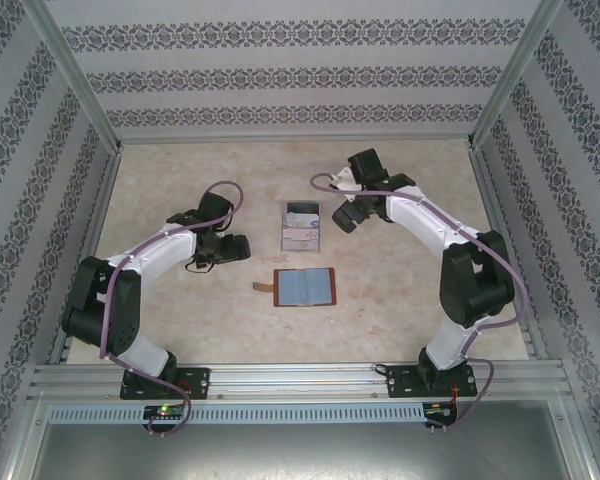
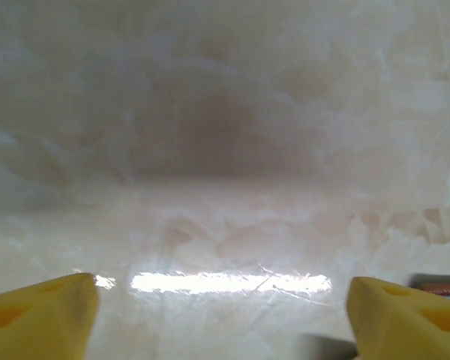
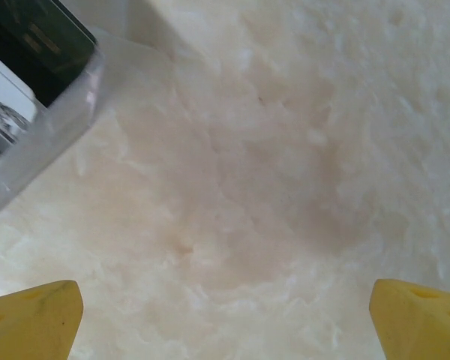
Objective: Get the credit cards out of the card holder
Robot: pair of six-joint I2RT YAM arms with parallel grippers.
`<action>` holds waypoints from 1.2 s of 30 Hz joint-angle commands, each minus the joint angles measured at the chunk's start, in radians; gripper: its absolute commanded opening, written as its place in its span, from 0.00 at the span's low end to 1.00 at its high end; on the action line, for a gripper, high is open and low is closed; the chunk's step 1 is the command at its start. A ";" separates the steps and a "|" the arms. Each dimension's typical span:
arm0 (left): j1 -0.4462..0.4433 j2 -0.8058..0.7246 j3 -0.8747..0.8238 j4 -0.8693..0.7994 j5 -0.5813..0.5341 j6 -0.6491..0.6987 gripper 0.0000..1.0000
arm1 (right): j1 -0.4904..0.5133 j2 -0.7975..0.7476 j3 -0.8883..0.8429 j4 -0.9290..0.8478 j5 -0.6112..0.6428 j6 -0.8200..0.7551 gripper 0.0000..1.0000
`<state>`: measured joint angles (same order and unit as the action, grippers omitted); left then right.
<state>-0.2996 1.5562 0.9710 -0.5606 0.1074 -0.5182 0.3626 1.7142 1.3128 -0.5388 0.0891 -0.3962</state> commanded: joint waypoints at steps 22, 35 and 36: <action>0.117 -0.197 -0.269 0.616 -0.604 0.360 1.00 | -0.221 -0.277 -0.719 0.922 0.047 0.346 0.98; 0.267 -0.019 -0.589 1.458 -0.255 0.500 1.00 | -0.353 -0.209 -0.923 1.410 -0.076 0.424 0.98; 0.267 -0.002 -0.589 1.473 -0.243 0.503 1.00 | -0.353 -0.209 -0.924 1.416 -0.076 0.422 0.98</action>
<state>-0.0441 1.5299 0.3901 0.6769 -0.2417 -0.0658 0.0200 1.4891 0.4118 0.7189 0.0578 -0.0128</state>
